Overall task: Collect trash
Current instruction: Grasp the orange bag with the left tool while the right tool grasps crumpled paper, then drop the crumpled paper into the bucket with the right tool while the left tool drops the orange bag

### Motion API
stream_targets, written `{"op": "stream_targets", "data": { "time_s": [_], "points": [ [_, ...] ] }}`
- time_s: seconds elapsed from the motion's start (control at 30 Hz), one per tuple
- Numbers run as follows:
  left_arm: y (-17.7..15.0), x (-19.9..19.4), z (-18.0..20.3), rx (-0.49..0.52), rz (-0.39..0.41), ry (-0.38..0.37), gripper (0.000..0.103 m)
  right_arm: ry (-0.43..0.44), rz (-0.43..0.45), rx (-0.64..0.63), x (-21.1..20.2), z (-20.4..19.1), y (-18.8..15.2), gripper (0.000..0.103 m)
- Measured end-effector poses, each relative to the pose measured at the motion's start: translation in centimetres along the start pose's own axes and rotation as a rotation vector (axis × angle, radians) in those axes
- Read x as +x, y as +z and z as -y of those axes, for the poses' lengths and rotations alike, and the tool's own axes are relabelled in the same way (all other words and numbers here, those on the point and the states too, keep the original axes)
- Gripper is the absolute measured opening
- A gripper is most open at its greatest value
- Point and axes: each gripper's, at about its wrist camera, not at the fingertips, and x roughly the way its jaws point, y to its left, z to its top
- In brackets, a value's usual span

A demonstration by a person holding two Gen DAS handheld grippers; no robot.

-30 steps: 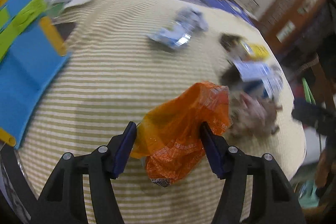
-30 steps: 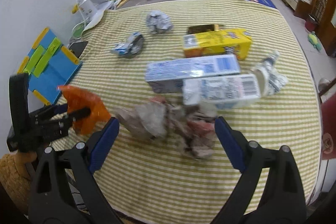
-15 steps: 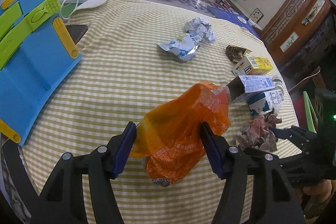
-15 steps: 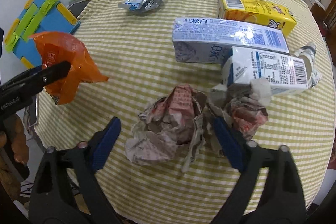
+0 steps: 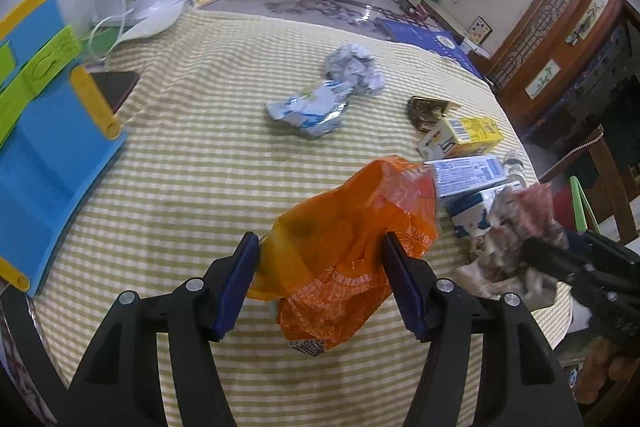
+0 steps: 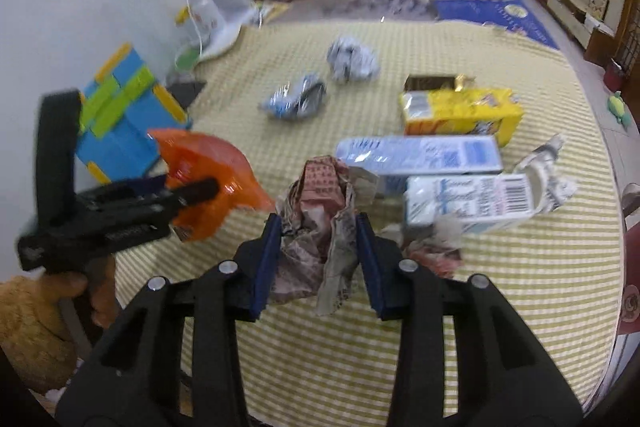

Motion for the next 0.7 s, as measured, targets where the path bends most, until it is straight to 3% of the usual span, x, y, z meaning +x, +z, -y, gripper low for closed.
{"op": "stream_targets", "data": {
  "time_s": [0.37, 0.7],
  "points": [
    [2.1, 1.0, 6.9, 0.116, -0.001, -0.045, 0.060, -0.083, 0.110, 0.134, -4.9, 6.0, -0.7, 0.038],
    [2.6, 2.4, 14.8, 0.193, -0.010, -0.102, 0.060, -0.125, 0.128, 0.237, -8.1, 12.4, -3.0, 0.038]
  ]
}}
